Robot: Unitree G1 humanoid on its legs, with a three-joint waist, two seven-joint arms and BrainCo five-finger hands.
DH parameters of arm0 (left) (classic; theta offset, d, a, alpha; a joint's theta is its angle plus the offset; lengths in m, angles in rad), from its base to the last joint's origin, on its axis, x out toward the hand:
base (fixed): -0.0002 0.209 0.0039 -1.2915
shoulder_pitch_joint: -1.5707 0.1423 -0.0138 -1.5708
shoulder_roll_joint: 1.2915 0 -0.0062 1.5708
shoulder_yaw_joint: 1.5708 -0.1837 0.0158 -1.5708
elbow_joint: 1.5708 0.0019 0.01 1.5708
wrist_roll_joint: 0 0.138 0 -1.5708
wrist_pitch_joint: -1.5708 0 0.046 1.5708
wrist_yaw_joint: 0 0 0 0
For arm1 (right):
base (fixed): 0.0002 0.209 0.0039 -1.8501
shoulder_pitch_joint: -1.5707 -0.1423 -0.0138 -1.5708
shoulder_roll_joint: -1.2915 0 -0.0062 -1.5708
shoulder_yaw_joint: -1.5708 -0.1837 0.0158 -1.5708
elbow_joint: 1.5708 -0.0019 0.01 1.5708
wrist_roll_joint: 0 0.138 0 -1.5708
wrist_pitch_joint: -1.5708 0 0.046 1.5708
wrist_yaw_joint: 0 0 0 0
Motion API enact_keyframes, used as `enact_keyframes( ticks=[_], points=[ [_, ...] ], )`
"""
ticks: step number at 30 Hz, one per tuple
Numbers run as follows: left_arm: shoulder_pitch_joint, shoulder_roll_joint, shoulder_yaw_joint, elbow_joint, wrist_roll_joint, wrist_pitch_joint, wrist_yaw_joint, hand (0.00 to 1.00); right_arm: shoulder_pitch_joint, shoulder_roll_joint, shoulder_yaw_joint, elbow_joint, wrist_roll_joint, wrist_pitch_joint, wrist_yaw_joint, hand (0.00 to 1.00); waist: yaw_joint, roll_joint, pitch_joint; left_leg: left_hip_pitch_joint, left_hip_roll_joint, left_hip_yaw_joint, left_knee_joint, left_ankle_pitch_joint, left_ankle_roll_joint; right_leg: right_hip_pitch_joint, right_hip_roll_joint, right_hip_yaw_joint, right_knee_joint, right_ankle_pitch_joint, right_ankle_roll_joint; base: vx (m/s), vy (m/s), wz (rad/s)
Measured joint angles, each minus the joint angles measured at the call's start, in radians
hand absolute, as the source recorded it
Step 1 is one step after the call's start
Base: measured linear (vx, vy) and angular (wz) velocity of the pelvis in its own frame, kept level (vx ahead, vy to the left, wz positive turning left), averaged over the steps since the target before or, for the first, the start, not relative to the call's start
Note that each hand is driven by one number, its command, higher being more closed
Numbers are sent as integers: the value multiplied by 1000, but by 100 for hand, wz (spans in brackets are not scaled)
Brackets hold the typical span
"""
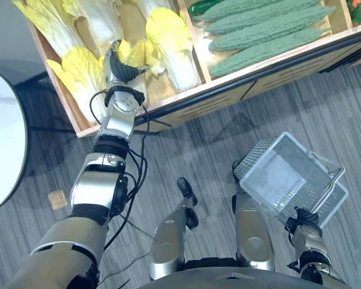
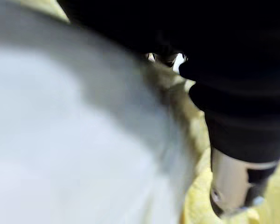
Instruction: Pick vegetable in the basket
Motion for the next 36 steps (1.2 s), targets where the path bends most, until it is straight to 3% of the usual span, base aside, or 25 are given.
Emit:
enact_keyframes(
  ticks=[2,6,9,12,16,18,19,20,21,22,23,24,27,29,30,31,32,33,34,35,36],
  points=[
    [-35,-27,34,35,-2,2,-46,100,4,4,2,-11,2,5,8,100,20,-2,1,15,5,33,3,0,0,12,1,0,0,0,0,88,5,-7],
    [-32,-60,32,39,-13,12,-81,100,23,5,19,-16,2,7,28,100,22,-5,0,78,8,46,2,-3,-5,80,0,-9,-6,-1,1,64,11,0],
    [-22,-79,-43,15,-28,25,-84,100,59,14,32,-33,2,11,37,100,26,-23,-16,135,8,69,-1,-9,-8,139,-1,-13,-9,-4,5,25,16,0],
    [31,-86,-155,-134,-36,27,-69,100,123,49,31,-54,-1,10,39,100,18,-64,-60,172,7,62,-2,-19,-3,182,-5,-33,-9,-21,9,12,-6,8],
    [133,-85,-287,-346,19,28,-20,100,233,62,33,-77,-2,6,38,100,21,-71,-130,239,13,82,4,-54,-3,235,-5,-64,-4,-43,5,28,-3,-14],
    [210,-27,-356,-477,127,30,11,100,244,55,33,-68,-2,4,32,100,18,-62,-164,267,22,127,17,-70,-1,235,-52,-239,9,-74,-46,13,15,-64],
    [279,7,-384,-587,188,29,15,100,243,40,35,-67,-2,4,31,100,21,-46,-186,277,41,172,39,-90,-5,240,-117,-449,40,-108,-104,49,61,-98],
    [342,28,-393,-677,228,28,16,100,240,30,40,-67,-2,3,26,100,30,-29,-204,283,63,212,58,-105,-11,253,-156,-599,65,-125,-137,111,61,-160],
    [438,49,-389,-791,276,17,13,100,227,10,52,-65,-6,2,19,100,50,-21,-221,312,84,286,72,-119,-24,252,-206,-759,115,-111,-179,183,15,-198],
    [552,66,-369,-894,309,-5,7,100,208,-3,82,-68,-24,4,20,100,53,-34,-229,353,94,365,97,-132,-36,264,-248,-884,173,-57,-225,191,-30,-195],
    [606,55,-358,-927,319,-12,6,100,201,-12,107,-77,-36,5,22,100,55,-31,-229,373,107,400,116,-138,-43,270,-249,-914,194,-57,-211,200,-101,-211],
    [722,-5,-365,-959,322,-46,-17,100,203,-42,171,-120,-81,7,24,100,51,-11,-241,408,132,478,161,-139,-46,260,-235,-960,225,-60,-212,158,-114,-162],
    [830,-139,-479,-926,320,-101,-79,100,226,-71,240,-279,-141,20,25,100,19,23,-268,458,149,572,179,-140,-47,224,-170,-869,213,-107,-166,199,-165,-148],
    [821,-210,-579,-806,321,-147,-117,100,251,-67,299,-401,-155,28,37,100,-4,28,-276,472,188,619,255,-137,-48,184,-124,-791,216,-126,-174,208,-174,-144],
    [798,-260,-626,-692,321,-158,-148,100,266,-64,344,-485,-173,27,44,100,-23,25,-275,474,241,618,364,-130,-41,174,-95,-743,223,-141,-184,250,-176,-129],
    [784,-278,-646,-636,321,-158,-158,100,275,-63,364,-520,-178,27,45,100,-29,22,-275,476,268,613,424,-115,-29,174,-81,-716,224,-147,-190,285,-180,-151],
    [761,-307,-677,-542,320,-158,-181,100,293,-62,401,-587,-178,25,48,100,-40,9,-277,472,325,583,560,-50,29,176,-45,-648,214,-153,-198,228,-113,-181],
    [746,-328,-691,-476,320,-158,-191,100,305,-64,439,-648,-177,21,53,100,-38,-4,-275,447,366,487,690,4,66,183,-10,-567,192,-155,-203,227,-65,-191],
    [737,-334,-692,-448,318,-157,-191,100,305,-59,463,-672,-174,17,56,100,-34,-11,-271,417,366,413,741,-31,78,183,9,-528,182,-158,-207,211,-32,-215],
    [714,-346,-690,-395,312,-153,-191,100,296,-66,514,-709,-156,15,64,100,-28,-17,-269,323,314,210,810,-131,97,183,49,-440,168,-166,-225,236,16,-260],
    [715,-336,-686,-377,312,-144,-187,100,268,-87,617,-720,-134,-3,87,100,-2,-30,-263,230,212,-9,837,-223,88,183,97,-319,168,-172,-249,181,41,-253]
  ],
)
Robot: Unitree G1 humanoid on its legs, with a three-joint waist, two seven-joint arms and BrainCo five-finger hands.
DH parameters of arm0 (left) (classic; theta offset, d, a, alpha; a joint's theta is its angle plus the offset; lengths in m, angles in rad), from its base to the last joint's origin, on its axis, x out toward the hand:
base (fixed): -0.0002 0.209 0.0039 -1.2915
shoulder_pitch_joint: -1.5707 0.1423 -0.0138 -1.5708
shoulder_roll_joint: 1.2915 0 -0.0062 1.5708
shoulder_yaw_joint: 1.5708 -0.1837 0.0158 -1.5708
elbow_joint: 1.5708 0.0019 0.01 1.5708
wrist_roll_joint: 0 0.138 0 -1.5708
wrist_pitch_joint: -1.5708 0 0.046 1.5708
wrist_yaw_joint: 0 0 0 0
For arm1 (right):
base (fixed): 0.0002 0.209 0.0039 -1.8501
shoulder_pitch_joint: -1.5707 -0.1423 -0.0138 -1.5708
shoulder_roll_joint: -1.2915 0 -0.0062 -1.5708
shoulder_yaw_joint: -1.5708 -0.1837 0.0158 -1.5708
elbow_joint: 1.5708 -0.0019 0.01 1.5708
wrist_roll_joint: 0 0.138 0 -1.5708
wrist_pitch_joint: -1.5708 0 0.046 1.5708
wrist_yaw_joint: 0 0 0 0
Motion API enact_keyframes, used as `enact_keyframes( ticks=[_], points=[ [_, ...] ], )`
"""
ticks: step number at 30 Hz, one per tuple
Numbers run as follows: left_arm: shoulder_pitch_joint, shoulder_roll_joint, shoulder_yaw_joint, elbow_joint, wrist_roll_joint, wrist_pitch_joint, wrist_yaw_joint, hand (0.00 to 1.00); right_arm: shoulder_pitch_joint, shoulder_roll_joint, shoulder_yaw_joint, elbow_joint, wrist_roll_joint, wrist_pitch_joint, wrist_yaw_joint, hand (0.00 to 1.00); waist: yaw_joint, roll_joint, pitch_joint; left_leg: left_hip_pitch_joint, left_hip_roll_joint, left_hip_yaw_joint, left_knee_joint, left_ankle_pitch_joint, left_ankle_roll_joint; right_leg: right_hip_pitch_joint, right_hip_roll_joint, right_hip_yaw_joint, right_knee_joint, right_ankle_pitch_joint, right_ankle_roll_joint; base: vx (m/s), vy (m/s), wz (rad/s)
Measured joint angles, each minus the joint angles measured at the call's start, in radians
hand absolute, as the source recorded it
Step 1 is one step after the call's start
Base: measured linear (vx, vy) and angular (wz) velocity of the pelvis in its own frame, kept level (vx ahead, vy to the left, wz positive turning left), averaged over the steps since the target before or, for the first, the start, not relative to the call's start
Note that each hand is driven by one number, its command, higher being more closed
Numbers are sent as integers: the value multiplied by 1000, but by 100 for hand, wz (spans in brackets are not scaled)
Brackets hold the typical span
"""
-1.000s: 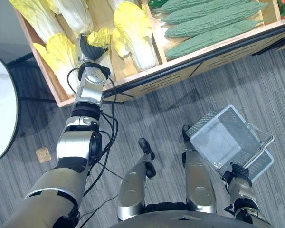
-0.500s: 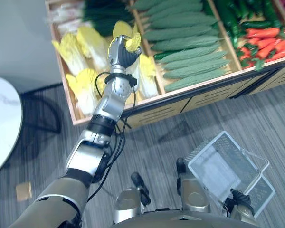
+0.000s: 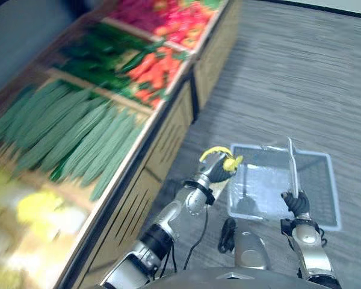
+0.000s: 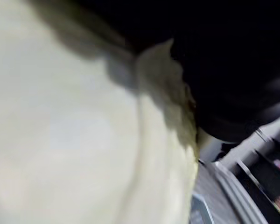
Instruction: Pick vegetable in the basket
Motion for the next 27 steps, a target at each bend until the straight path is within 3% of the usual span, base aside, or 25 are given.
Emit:
enact_keyframes(
  ticks=[3,5,6,7,8,9,10,11,12,13,14,15,17,19,20,21,22,23,24,26,27],
  points=[
    [13,20,1,23,0,15,7,100,-17,-26,163,-30,47,-26,65,100,25,-4,3,-151,-53,-184,-56,-41,-11,30,70,127,-22,-5,4,197,127,-215],
    [14,23,10,28,-1,21,16,100,-21,-29,227,-65,96,-35,107,100,36,-17,12,-256,-75,-274,-106,-59,-41,60,79,189,-48,-5,6,197,190,-141],
    [13,22,16,29,-1,20,19,100,-21,-36,257,-85,176,-38,153,100,50,-18,13,-297,-107,-320,-209,-58,-58,74,80,230,-64,-8,11,205,222,-134],
    [12,15,19,31,-2,20,24,100,-19,-56,278,-98,208,-37,170,100,54,-5,12,-307,-121,-339,-312,-46,-82,79,89,240,-70,-13,27,231,234,-128],
    [6,-1,33,35,-4,16,27,100,-10,-106,315,-139,291,-38,214,100,72,42,13,-297,-108,-363,-474,49,-112,68,123,254,6,-44,94,405,253,-122],
    [4,5,43,51,-5,20,28,100,-5,-109,348,-155,365,-37,272,100,97,3,20,-264,-138,-300,-467,55,-129,88,82,257,26,-91,99,418,239,-86],
    [-4,5,38,64,-4,23,24,0,-4,-110,358,-170,403,-37,297,100,86,9,24,-270,-138,-289,-453,61,-135,108,72,249,3,-86,96,427,248,-2],
    [-15,10,26,65,4,18,9,0,-4,-118,372,-192,474,-37,328,100,71,0,31,-324,-113,-177,-360,77,-170,156,43,237,-72,-68,91,215,180,54],
    [-20,11,17,65,6,15,4,0,-6,-123,374,-198,513,-37,345,100,76,-8,36,-333,-104,-96,-342,59,-147,174,25,227,-91,-62,103,263,193,73],
    [-27,0,-1,64,10,14,-2,0,2,-148,373,-224,585,-37,364,100,77,-3,34,-326,-93,59,-424,82,-88,202,5,197,-97,-87,129,218,133,60],
    [-31,-10,-7,64,11,13,-6,0,15,-175,366,-253,629,-37,374,100,79,22,24,-316,-86,136,-495,136,0,221,10,174,-79,-121,146,379,225,91],
    [-37,-3,-16,63,11,13,-14,0,28,-176,363,-263,688,-34,385,100,80,-16,9,-299,-137,140,-495,113,76,222,-39,173,-22,-180,178,365,219,78],
    [-49,-5,-22,61,11,15,-14,0,29,-179,369,-277,746,-34,410,100,96,-33,-3,-286,-181,134,-511,81,76,219,-69,177,16,-197,207,357,177,40],
    [-50,-4,-25,60,11,18,-15,0,15,-189,369,-274,777,-19,441,100,109,-36,-3,-234,-220,142,-544,63,80,194,-101,185,139,-188,323,429,170,17],
    [-49,0,-39,45,11,20,-23,0,21,-187,360,-270,790,-12,452,100,107,-35,-3,-185,-248,124,-580,60,80,163,-114,194,278,-151,391,396,154,59],
    [-49,10,-51,15,10,21,-25,0,41,-183,344,-268,799,-12,466,100,96,-36,-4,-137,-270,78,-620,59,79,111,-116,198,449,-63,392,324,101,82],
    [-49,16,-63,1,9,21,-25,0,54,-179,330,-267,798,-12,471,100,83,-37,-6,-117,-278,50,-635,58,77,78,-122,198,529,-58,399,467,-14,136],
    [-46,32,-68,-40,6,21,-19,0,82,-171,280,-244,797,-11,467,100,63,-39,-8,-57,-291,-25,-674,56,69,15,-154,161,670,-88,349,454,-57,140],
    [-44,35,-66,-52,0,21,-8,0,104,-160,235,-222,790,-10,455,100,54,-36,-20,-42,-297,-79,-688,55,57,-10,-181,134,674,-109,307,445,-105,148],
    [-35,39,-50,-72,-1,21,5,0,138,-132,150,-185,780,-10,426,100,39,-29,-30,-28,-298,-153,-701,56,48,-36,-198,136,633,-137,256,244,-146,138],
    [-9,49,-13,-104,-25,21,19,0,170,-97,47,-142,776,-7,377,100,15,-21,-39,-19,-293,-250,-704,56,32,-60,-190,190,529,-149,240,311,-293,169]
  ],
)
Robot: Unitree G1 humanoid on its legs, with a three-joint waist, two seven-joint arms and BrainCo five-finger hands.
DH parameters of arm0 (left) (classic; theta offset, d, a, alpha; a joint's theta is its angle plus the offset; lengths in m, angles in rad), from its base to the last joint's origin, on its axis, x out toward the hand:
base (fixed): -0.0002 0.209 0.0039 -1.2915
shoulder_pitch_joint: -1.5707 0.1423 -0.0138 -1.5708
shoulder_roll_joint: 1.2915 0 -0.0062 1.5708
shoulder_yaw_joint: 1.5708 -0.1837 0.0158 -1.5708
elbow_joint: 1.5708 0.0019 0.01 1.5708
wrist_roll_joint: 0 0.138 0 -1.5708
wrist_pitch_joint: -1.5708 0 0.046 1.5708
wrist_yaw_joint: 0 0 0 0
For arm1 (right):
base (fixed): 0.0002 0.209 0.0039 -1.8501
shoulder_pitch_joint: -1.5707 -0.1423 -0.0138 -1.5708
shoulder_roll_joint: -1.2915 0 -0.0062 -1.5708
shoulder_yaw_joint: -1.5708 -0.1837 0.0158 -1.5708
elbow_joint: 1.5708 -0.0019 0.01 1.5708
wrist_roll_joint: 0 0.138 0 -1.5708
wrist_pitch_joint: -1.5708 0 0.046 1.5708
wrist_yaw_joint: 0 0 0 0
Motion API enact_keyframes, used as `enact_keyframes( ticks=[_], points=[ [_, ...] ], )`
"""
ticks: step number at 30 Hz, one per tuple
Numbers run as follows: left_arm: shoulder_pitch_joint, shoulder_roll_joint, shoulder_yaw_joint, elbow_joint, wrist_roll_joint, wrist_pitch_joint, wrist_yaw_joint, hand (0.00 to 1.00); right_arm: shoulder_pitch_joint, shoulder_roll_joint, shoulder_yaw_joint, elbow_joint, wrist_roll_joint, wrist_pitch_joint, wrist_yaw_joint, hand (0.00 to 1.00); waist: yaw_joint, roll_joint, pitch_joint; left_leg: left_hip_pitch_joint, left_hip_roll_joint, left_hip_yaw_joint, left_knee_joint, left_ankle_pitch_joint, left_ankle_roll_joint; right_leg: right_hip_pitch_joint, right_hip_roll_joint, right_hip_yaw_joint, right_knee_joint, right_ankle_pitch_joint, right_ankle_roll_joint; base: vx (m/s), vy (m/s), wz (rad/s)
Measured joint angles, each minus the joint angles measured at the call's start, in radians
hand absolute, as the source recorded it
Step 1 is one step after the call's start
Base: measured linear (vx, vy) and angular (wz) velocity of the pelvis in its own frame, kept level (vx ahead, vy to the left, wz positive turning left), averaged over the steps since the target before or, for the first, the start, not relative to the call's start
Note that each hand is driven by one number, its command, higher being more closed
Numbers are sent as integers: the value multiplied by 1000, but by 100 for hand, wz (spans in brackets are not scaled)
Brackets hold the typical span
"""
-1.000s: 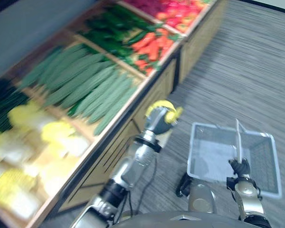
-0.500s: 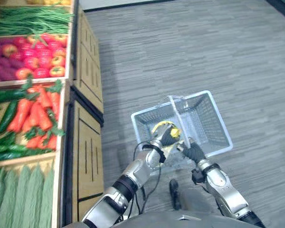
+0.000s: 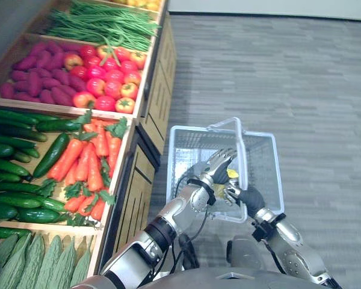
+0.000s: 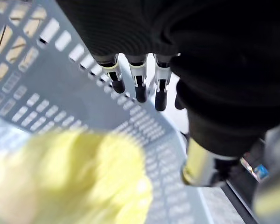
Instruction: Pick vegetable in the basket
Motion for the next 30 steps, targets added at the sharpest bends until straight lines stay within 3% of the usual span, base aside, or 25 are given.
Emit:
enact_keyframes(
  ticks=[1,3,4,5,6,8,9,12,13,14,15,16,17,19,21,24,26,30],
  points=[
    [18,5,21,-18,-14,-2,7,0,11,10,-35,15,-2,2,-14,100,-5,3,-5,1,6,-30,0,-2,-13,-14,8,43,-57,0,0,344,-412,189],
    [106,35,91,-119,-64,-11,23,0,16,36,-107,72,-6,4,-65,100,-17,29,-21,-2,55,-144,7,-21,-81,-37,39,183,-353,34,30,285,-475,140],
    [129,43,117,-136,-73,-12,25,0,16,56,-133,85,-11,4,-76,100,-16,32,-23,-2,70,-176,8,-27,-101,-36,43,221,-421,56,29,264,-540,141],
    [176,70,169,-178,-106,-14,24,0,17,111,-186,115,-28,3,-104,100,-14,17,-33,-8,87,-244,9,-50,-139,-22,40,314,-546,106,24,316,-768,162],
    [218,109,218,-205,-157,-23,23,0,24,163,-255,153,-40,1,-148,100,-15,-1,-39,-14,100,-318,13,-70,-188,4,48,353,-584,192,101,261,-655,159],
    [261,100,250,-223,-220,-27,15,0,22,184,-367,223,-47,-2,-206,100,15,52,-47,-24,140,-356,46,-72,-203,29,92,273,-522,130,73,301,-537,158],
    [317,112,333,-315,-298,-55,-4,0,41,198,-460,248,-71,-9,-258,100,27,68,-57,-15,165,-353,43,2,-215,33,127,249,-348,65,58,360,-550,188],
    [373,107,533,-418,-460,-92,-35,0,33,203,-494,333,-106,-17,-306,100,37,66,-63,1,229,-356,-17,104,-213,48,165,165,-261,35,35,190,-419,152],
    [391,105,636,-431,-568,-101,-39,0,16,208,-510,359,-118,-17,-315,100,38,63,-64,-19,244,-341,-23,156,-179,94,159,103,-314,20,7,97,-291,103],
    [394,101,683,-426,-602,-100,-38,0,14,208,-517,370,-125,-17,-318,100,40,58,-62,-29,248,-308,-13,169,-155,118,152,73,-348,13,-6,105,-326,128],
    [399,90,756,-416,-643,-86,-15,0,17,207,-538,393,-159,-17,-323,100,39,57,-61,-71,266,-171,70,156,-113,174,144,15,-418,5,-35,74,-294,109],
    [398,84,784,-403,-652,-79,1,0,18,201,-555,413,-179,-18,-325,100,40,64,-61,-92,285,-44,140,137,-98,211,144,-27,-457,14,-58,60,-279,126],
    [398,89,797,-387,-638,-65,23,0,18,194,-570,445,-205,-19,-331,100,44,63,-61,-92,284,87,202,104,-100,255,142,-62,-499,24,-75,9,-173,90],
    [383,99,795,-354,-569,-42,53,0,12,183,-594,502,-265,-25,-347,100,64,53,-72,-89,227,168,217,48,-104,267,122,-106,-529,20,-83,-68,-42,80],
    [345,125,794,-276,-454,-3,71,0,0,162,-610,561,-337,-25,-344,100,52,54,-80,-77,181,215,113,39,-113,267,110,-150,-548,11,-82,-62,30,84],
    [298,199,756,-132,-310,44,70,0,-20,163,-654,604,-381,-17,-346,100,55,50,-89,-29,103,217,-72,145,-103,269,79,-158,-585,52,-40,21,66,26],
    [234,242,712,-59,-242,64,68,0,-39,164,-676,645,-400,-9,-349,100,32,51,-89,-36,81,201,-138,190,-92,268,74,-189,-620,76,-34,54,86,41],
    [21,343,612,47,-147,78,68,0,-121,169,-671,678,-439,11,-349,100,23,43,-58,-78,77,212,-221,256,-87,193,91,-174,-634,114,-41,-23,43,3]
  ],
)
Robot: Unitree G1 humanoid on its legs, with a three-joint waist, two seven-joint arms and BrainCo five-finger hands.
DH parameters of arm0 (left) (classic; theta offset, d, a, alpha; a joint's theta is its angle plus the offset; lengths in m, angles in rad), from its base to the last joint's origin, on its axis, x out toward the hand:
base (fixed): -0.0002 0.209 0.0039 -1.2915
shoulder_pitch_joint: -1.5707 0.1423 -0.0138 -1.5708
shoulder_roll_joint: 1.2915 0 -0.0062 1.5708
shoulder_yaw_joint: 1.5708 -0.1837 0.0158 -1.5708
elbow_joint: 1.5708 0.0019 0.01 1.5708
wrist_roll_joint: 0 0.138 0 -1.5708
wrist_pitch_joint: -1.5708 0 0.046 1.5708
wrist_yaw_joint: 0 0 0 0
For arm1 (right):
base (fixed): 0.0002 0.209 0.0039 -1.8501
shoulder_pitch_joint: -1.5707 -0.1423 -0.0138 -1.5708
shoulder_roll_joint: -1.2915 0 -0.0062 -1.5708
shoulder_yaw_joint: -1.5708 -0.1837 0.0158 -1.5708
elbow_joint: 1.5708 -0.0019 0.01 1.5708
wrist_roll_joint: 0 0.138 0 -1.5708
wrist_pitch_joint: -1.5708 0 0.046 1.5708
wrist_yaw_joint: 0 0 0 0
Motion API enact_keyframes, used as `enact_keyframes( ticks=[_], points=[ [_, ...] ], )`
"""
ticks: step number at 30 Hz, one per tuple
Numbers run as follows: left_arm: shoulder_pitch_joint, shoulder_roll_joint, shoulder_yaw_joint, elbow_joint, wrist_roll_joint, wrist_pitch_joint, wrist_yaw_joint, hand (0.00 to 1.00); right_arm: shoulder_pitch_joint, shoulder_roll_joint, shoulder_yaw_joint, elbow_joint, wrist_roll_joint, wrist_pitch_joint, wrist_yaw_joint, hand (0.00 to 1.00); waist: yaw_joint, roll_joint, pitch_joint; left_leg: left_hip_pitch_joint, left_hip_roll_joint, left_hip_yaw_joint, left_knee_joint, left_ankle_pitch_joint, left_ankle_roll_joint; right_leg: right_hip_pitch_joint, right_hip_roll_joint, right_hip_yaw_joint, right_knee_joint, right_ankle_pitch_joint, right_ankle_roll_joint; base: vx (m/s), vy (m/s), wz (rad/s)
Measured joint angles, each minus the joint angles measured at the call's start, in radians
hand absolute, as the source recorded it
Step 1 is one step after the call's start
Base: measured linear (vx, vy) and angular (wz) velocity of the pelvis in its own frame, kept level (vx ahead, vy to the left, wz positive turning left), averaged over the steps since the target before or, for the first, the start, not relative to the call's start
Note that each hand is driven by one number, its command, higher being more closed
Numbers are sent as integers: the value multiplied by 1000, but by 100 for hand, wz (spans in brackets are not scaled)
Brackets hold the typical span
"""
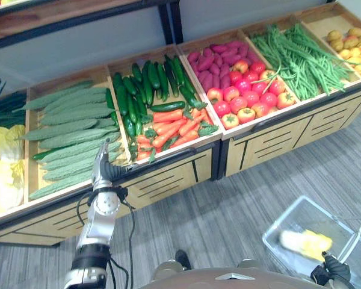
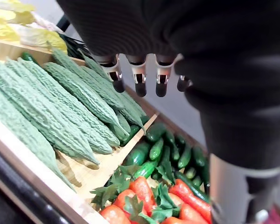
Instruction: Pick vegetable in the basket
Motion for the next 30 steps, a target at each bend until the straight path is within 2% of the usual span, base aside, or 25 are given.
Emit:
enact_keyframes(
  ticks=[1,3,5,8,9,11,12,16,18,21,23,26,30],
  points=[
    [-39,17,-12,17,14,0,1,0,-19,0,8,0,-9,0,1,100,0,2,7,-18,4,5,-5,9,2,-23,4,6,0,9,-2,-128,40,-28],
    [-189,82,-42,77,31,1,2,0,-111,0,20,-6,-27,-9,-1,100,-8,3,59,-91,20,28,-13,36,9,-112,23,32,0,41,-9,-154,31,-29],
    [-267,119,-63,112,32,1,2,0,-154,0,27,-26,-27,-23,-10,100,-12,-2,109,-116,26,39,-13,47,11,-145,28,45,0,58,-13,-93,12,-24],
    [-389,177,-112,167,67,7,3,0,-191,-3,46,-81,-26,-49,-49,100,-8,-8,181,-170,34,68,-15,52,13,-215,35,71,7,80,-15,-84,11,-26],
    [-442,198,-141,192,95,11,3,0,-191,-3,51,-107,-25,-55,-67,100,1,-8,198,-200,37,88,-16,55,16,-252,35,80,10,89,-15,-9,8,-21],
    [-493,205,-166,203,109,23,2,0,-190,-2,54,-119,-25,-61,-81,100,5,-8,218,-217,37,94,-14,60,20,-273,34,85,14,91,-13,53,17,-11],
    [-538,205,-184,213,110,27,2,100,-190,-2,57,-126,-23,-61,-85,100,11,-9,242,-221,36,108,-14,66,20,-280,33,87,16,91,-13,79,24,-3],
    [-686,206,-233,288,137,30,-3,100,-193,-1,73,-144,0,-63,-96,100,17,-12,276,-271,42,151,-13,74,12,-336,34,90,30,91,-13,70,15,0],
    [-787,208,-239,320,142,43,16,100,-196,0,85,-153,24,-63,-105,100,20,-16,308,-296,46,181,-13,76,9,-372,35,99,44,91,-13,39,15,-6],
    [-895,225,-236,343,145,47,10,100,-204,0,85,-170,50,-63,-109,100,16,-21,320,-324,49,220,-13,76,9,-403,34,105,47,92,-13,48,25,-5],
    [-908,225,-233,343,145,48,-1,100,-209,0,86,-172,52,-63,-109,100,15,-23,321,-323,51,237,-13,76,9,-403,35,105,47,93,-11,57,26,-3],
    [-911,221,-231,345,166,54,-19,100,-210,0,86,-179,54,-73,-106,100,14,-25,322,-301,56,282,-13,76,10,-382,37,105,47,93,-10,70,8,-1],
    [-892,191,-231,323,186,75,-29,100,-185,-1,126,-186,65,-82,-93,100,17,-25,321,-190,63,310,-13,76,10,-261,42,94,50,93,-9,92,-27,10]
  ],
)
